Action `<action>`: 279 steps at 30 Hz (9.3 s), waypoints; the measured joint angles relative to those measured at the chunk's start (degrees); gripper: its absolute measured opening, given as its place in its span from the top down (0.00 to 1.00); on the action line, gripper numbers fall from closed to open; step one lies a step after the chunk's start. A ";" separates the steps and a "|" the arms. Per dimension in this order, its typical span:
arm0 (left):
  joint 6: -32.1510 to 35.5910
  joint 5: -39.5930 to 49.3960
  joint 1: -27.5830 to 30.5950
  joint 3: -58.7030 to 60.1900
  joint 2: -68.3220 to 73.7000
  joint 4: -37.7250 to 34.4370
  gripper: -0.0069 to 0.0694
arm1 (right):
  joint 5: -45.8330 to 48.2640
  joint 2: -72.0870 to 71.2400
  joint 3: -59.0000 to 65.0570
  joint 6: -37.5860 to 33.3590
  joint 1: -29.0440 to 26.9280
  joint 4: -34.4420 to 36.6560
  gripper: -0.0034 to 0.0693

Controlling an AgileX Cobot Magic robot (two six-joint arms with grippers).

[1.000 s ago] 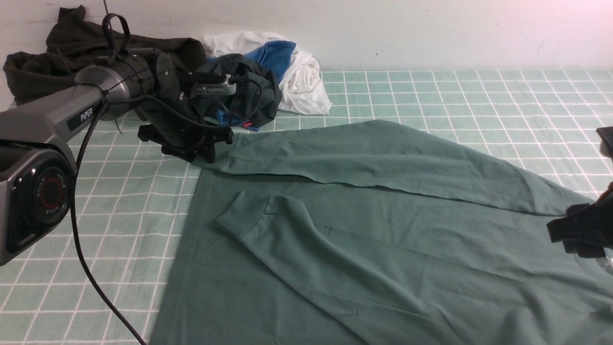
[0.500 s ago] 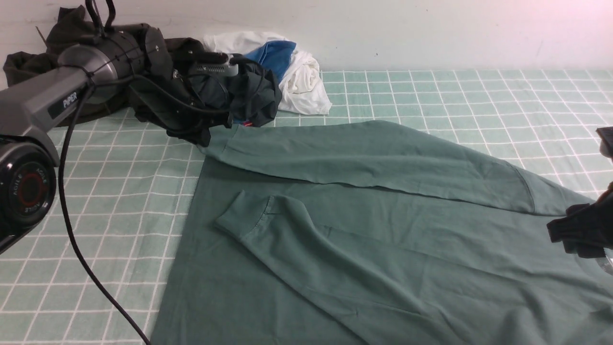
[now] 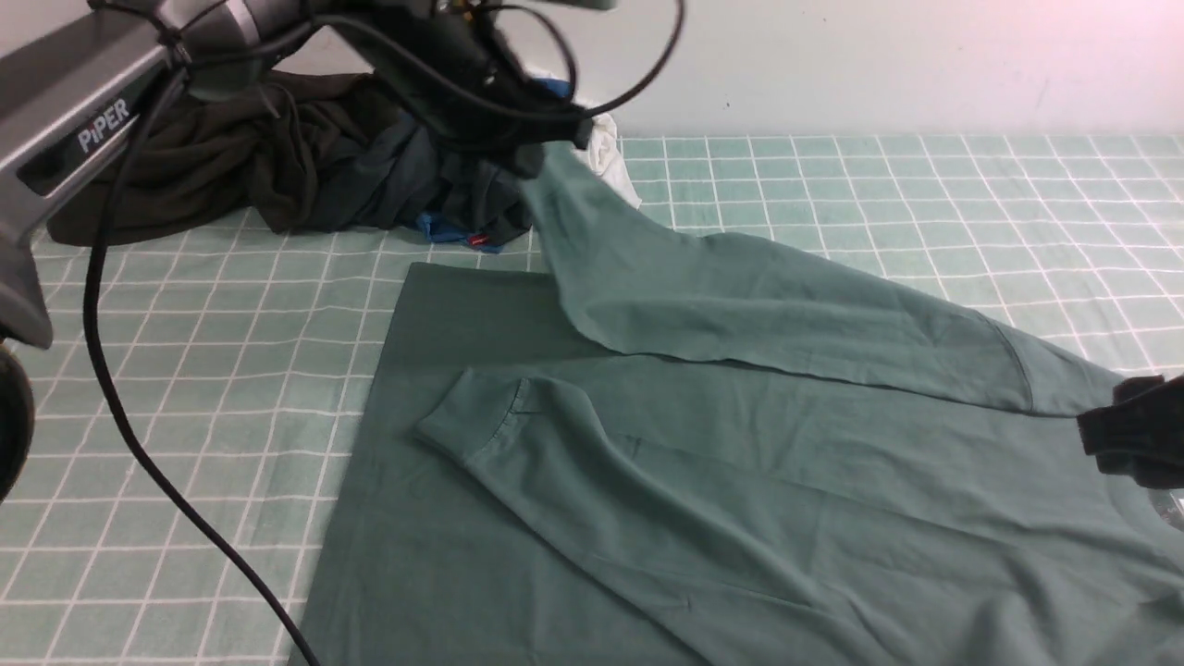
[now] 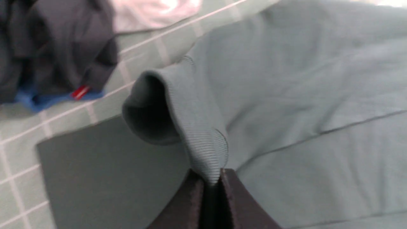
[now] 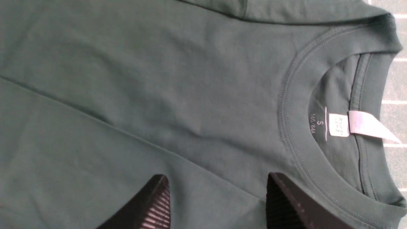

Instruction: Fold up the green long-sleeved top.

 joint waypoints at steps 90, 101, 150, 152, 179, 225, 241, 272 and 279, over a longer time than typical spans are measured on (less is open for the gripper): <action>6.79 1.56 -19.43 76.45 -33.03 15.29 0.90 | 20.78 -4.17 0.00 -33.44 21.34 7.65 0.35; 6.78 3.41 -19.43 76.45 -37.36 15.29 0.90 | 18.65 8.54 6.38 -44.08 21.34 5.82 0.34; 12.64 3.85 1.53 42.51 -28.55 19.98 0.89 | -2.31 16.14 -10.55 -55.40 4.50 -4.33 0.95; 13.88 2.70 3.43 35.94 -23.80 19.98 0.89 | -2.84 19.23 -14.38 -57.52 2.35 -1.86 0.95; -2.18 -6.20 13.98 0.81 14.43 22.99 0.37 | -1.00 44.70 -45.29 -18.22 -6.10 -2.74 0.38; 4.91 13.14 7.34 11.99 -3.23 10.63 0.91 | -3.26 31.72 -22.96 -10.61 -23.37 -0.47 0.92; 1.62 14.99 7.34 17.05 -31.92 9.89 0.91 | -2.62 27.83 -42.66 -19.15 18.30 11.70 0.92; -11.69 3.09 7.34 75.48 -87.25 21.10 0.91 | 20.62 50.36 -71.27 -23.54 31.38 17.55 0.48; -12.17 -2.95 7.34 81.20 -94.77 21.29 0.91 | 20.84 32.26 -57.46 -25.18 31.38 17.73 0.86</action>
